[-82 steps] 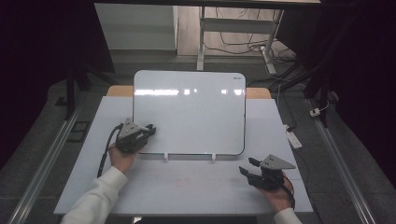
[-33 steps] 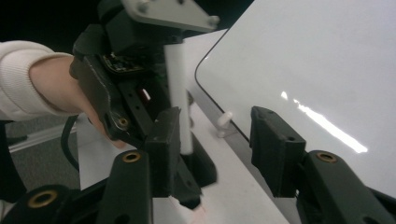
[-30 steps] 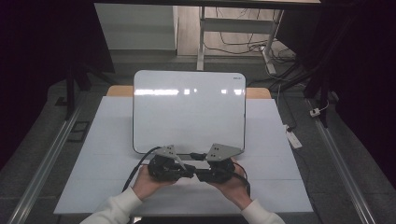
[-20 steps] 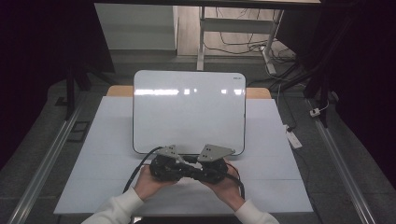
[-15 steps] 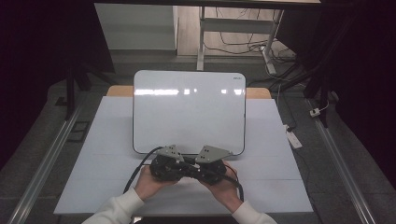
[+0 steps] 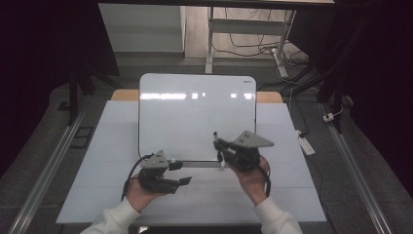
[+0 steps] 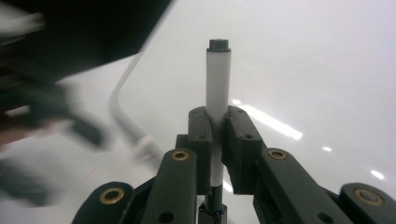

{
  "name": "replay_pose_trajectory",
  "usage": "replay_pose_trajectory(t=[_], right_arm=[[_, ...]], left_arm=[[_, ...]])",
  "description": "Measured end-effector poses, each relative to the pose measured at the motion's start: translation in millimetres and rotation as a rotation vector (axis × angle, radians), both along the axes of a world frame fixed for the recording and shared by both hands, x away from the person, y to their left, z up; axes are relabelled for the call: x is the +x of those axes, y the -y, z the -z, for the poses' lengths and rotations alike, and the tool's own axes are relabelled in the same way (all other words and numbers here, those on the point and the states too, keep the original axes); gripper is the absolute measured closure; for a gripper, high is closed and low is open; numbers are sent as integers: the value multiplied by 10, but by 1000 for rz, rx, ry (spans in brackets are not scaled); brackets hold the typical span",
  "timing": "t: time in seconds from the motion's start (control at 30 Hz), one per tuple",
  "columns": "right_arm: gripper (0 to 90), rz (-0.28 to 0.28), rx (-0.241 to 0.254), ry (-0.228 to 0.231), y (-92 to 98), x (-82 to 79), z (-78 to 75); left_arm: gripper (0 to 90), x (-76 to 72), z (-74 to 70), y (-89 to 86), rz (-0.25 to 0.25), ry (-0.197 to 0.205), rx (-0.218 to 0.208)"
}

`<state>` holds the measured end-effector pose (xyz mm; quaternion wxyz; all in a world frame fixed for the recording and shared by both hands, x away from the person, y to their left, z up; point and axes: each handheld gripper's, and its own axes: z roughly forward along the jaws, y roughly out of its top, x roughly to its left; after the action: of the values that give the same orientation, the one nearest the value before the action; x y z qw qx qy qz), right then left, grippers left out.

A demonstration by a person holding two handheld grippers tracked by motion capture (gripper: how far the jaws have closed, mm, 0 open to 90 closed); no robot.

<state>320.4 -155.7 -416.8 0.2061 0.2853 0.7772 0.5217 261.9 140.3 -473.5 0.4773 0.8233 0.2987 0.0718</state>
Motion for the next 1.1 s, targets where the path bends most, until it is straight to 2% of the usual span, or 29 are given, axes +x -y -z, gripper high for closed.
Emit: replay_pose_trajectory(t=[0.1,0.2,0.37,0.43,0.53,0.67,0.9,1.03,1.1], right_arm=[[805,72,16,-3,167,222,-144],[805,137,21,4,274,420,-286],[804,234,40,-22,355,709,-482],[804,275,20,-24,346,805,-544],[804,332,2,-39,328,949,-593],[803,383,-14,-69,299,1132,-581],[802,448,4,-112,290,1382,-486],[801,483,10,-103,267,1487,-457],[798,508,-2,-82,245,1522,-442]], left_arm=[[372,-115,17,-258,-69,14,18],[359,-221,56,-514,-151,10,24],[317,-374,155,-860,-258,-9,43],[302,-423,206,-954,-291,-16,54],[300,-451,263,-1052,-313,-32,44],[293,-440,277,-1106,-332,-29,50],[291,-428,293,-1157,-346,-35,39],[291,-416,309,-1149,-339,-42,43],[291,-421,310,-1138,-339,-40,47]])
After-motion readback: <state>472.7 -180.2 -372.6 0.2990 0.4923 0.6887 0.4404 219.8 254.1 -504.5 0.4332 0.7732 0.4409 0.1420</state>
